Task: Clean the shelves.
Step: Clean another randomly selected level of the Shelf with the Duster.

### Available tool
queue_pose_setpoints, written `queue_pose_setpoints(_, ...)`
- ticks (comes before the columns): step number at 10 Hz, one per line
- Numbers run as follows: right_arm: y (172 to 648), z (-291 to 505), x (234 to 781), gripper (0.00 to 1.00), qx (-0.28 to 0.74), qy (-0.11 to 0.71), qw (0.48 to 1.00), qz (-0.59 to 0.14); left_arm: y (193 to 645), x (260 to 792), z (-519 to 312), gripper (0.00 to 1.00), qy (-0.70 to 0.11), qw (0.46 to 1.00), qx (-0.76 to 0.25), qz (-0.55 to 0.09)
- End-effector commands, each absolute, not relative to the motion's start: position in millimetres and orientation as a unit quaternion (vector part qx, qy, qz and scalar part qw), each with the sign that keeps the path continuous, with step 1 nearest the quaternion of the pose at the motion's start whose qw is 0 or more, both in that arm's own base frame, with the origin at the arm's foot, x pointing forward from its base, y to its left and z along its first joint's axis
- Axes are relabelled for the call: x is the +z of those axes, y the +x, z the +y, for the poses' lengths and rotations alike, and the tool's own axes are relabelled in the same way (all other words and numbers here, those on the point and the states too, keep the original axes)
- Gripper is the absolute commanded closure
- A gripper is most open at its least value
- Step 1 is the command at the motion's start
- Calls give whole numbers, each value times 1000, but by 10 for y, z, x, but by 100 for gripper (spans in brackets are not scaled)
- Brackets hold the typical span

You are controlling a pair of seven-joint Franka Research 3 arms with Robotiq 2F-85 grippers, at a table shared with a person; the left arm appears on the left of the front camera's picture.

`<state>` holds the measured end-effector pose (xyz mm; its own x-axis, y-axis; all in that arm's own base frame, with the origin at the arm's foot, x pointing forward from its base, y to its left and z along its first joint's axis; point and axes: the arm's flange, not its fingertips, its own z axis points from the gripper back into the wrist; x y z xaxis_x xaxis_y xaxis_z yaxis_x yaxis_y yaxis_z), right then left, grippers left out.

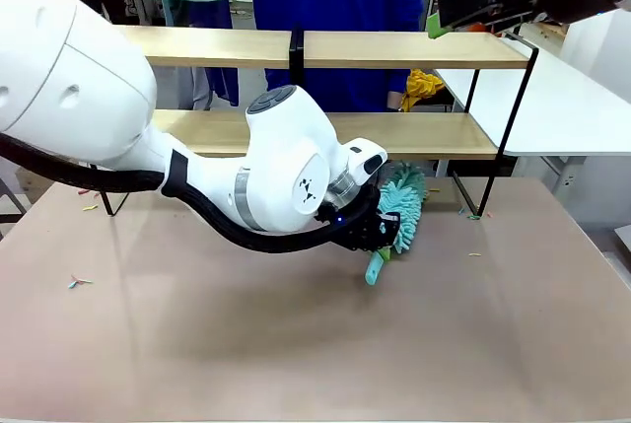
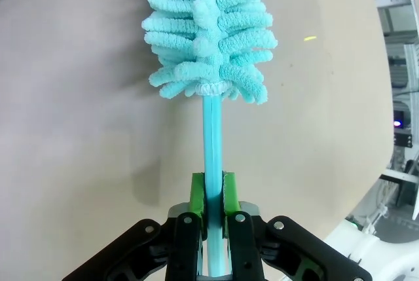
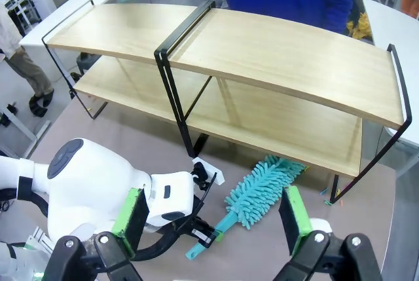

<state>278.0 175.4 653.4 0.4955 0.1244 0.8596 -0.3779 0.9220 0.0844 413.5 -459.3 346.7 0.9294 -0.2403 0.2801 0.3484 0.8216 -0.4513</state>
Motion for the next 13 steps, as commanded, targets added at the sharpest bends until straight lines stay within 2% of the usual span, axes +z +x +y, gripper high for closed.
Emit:
queue_pose_setpoints(1,2783,1742,6534,0,146,132,855,-480,4184,3497,-4637,88,-276,939,-172,-112)
queue_pose_setpoints(2,2783,1742,6534,0,146,132,855,-480,4186,3505,-4720,88,-282,941,-148,-115)
queue_pose_setpoints(9,2783,1742,6534,0,146,132,855,-480,4310,3477,-4995,88,-266,946,-153,-107)
queue_pose_setpoints(13,2783,1742,6534,0,146,132,855,-480,4335,3458,-5005,88,-262,948,-172,-57)
